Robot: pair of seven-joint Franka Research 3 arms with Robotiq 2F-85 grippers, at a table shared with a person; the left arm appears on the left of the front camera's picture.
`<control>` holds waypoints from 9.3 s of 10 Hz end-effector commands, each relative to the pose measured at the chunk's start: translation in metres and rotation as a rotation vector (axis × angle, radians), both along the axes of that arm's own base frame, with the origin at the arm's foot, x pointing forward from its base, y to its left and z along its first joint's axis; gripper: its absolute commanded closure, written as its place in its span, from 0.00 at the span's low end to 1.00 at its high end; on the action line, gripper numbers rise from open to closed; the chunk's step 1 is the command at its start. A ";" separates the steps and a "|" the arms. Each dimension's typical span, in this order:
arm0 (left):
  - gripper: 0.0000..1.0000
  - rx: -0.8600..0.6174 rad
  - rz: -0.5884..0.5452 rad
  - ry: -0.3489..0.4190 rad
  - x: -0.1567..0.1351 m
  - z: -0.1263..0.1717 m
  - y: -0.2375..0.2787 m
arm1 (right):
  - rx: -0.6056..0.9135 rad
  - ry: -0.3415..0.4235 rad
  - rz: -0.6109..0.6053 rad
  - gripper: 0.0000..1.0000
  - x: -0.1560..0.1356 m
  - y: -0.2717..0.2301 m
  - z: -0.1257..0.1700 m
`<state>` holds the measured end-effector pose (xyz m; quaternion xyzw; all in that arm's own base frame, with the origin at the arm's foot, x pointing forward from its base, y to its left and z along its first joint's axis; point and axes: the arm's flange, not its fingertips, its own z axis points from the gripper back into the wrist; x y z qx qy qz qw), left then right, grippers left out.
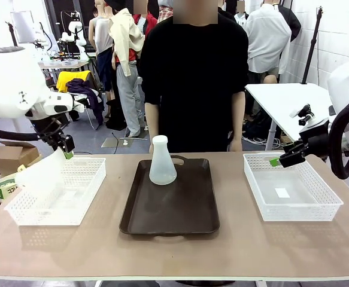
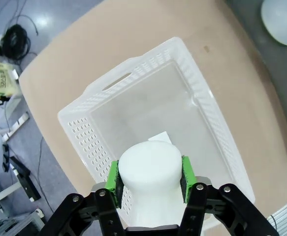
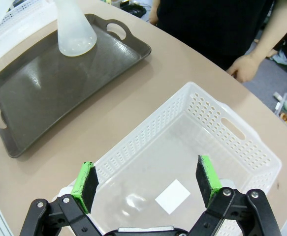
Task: Prepare the laboratory tools.
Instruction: Place the picked Big flask upright in the Handle tray as directed by the person.
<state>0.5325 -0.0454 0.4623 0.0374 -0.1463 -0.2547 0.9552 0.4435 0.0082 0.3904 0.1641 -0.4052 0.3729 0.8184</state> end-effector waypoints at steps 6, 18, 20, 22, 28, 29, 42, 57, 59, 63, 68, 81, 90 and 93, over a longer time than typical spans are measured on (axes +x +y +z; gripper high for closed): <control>1.00 -0.141 -0.231 -0.274 -0.098 0.110 0.024 | -0.007 0.004 0.003 0.00 -0.001 -0.001 -0.001; 1.00 -0.158 -0.277 -0.278 -0.114 0.121 0.014 | -0.007 0.004 0.003 0.00 -0.001 -0.001 -0.001; 1.00 -0.158 -0.277 -0.278 -0.114 0.121 0.014 | -0.007 0.004 0.003 0.00 -0.001 -0.001 -0.001; 1.00 -0.158 -0.277 -0.278 -0.114 0.121 0.014 | -0.007 0.004 0.003 0.00 -0.001 -0.001 -0.001; 1.00 -0.375 -0.625 -0.391 -0.150 0.152 -0.050 | -0.007 0.004 0.003 0.00 -0.001 -0.001 -0.001; 1.00 -0.424 -0.694 -0.389 -0.155 0.153 -0.060 | -0.007 0.004 0.003 0.00 -0.001 -0.001 -0.001; 1.00 -0.897 -1.049 -0.602 -0.131 0.045 -0.187 | -0.007 0.004 0.003 0.00 -0.001 -0.001 -0.001; 1.00 -1.050 -1.145 -0.749 -0.103 -0.099 -0.197 | -0.007 0.004 0.003 0.00 -0.001 -0.001 -0.001; 1.00 -1.035 -1.144 -0.825 -0.093 -0.105 -0.202 | -0.007 0.004 0.003 0.00 -0.001 -0.001 -0.001; 1.00 -1.048 -1.065 -0.782 -0.071 -0.128 -0.201 | -0.007 0.004 0.003 0.00 -0.001 -0.001 -0.001; 1.00 -1.023 -1.031 -0.766 -0.060 -0.141 -0.197 | -0.007 0.004 0.003 0.00 -0.001 -0.001 -0.001; 0.00 -0.904 -1.038 -0.606 -0.079 -0.138 -0.180 | -0.007 0.004 0.003 0.00 -0.001 -0.001 -0.001; 0.00 -0.915 -1.037 -0.628 -0.075 -0.144 -0.178 | -0.007 0.004 0.003 0.00 -0.001 -0.001 -0.001; 0.00 -0.915 -1.037 -0.628 -0.075 -0.144 -0.178 | -0.007 0.004 0.003 0.00 -0.001 -0.001 -0.001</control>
